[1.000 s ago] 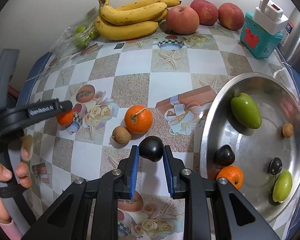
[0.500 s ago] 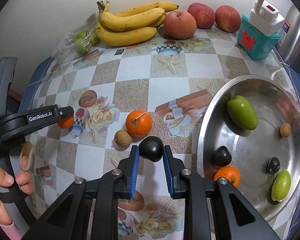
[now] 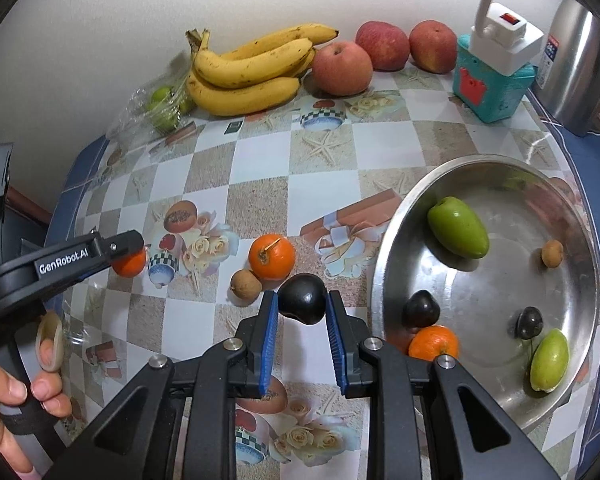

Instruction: Organize fruits

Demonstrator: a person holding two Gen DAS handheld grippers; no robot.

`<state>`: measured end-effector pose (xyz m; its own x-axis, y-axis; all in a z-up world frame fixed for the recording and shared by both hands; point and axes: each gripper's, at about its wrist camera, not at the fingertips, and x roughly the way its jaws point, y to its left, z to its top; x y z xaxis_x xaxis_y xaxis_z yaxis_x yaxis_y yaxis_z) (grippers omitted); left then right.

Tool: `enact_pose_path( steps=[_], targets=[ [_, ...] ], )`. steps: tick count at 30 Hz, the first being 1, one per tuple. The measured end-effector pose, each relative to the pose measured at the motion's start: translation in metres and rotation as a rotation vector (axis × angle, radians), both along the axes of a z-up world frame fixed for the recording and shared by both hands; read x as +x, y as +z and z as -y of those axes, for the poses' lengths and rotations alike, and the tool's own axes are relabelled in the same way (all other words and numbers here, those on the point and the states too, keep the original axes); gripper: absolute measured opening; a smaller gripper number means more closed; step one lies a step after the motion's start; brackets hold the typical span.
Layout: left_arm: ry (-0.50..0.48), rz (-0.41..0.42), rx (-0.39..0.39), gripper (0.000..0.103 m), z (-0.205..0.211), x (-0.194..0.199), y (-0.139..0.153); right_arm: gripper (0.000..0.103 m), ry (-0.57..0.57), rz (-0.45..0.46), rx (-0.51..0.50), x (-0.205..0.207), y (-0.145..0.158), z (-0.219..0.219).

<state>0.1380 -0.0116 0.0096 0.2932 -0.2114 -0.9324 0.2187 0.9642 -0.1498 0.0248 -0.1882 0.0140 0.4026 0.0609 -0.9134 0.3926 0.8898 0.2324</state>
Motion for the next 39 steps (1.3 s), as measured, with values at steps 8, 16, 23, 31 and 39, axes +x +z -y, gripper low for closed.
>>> enact_pose_path(
  steps=[8,16,23,31,39],
  targets=[
    [-0.047,0.041,0.015,0.041,0.019,-0.016,0.016,0.025,-0.031,0.032,0.006,-0.008,0.012,0.012],
    [-0.165,0.047,0.023,0.041,0.063,-0.041,0.018,0.025,-0.125,0.001,0.017,-0.023,0.001,0.044],
    [-0.170,0.028,0.017,0.041,0.068,-0.044,0.015,0.025,-0.084,0.004,0.025,-0.014,-0.008,0.036],
    [-0.106,-0.009,-0.022,0.041,0.050,-0.032,0.008,0.027,0.025,0.009,-0.002,0.008,-0.019,0.015],
    [-0.079,-0.034,-0.061,0.041,0.042,-0.022,0.004,0.032,0.068,-0.031,-0.091,0.025,-0.032,0.009]
  ],
)
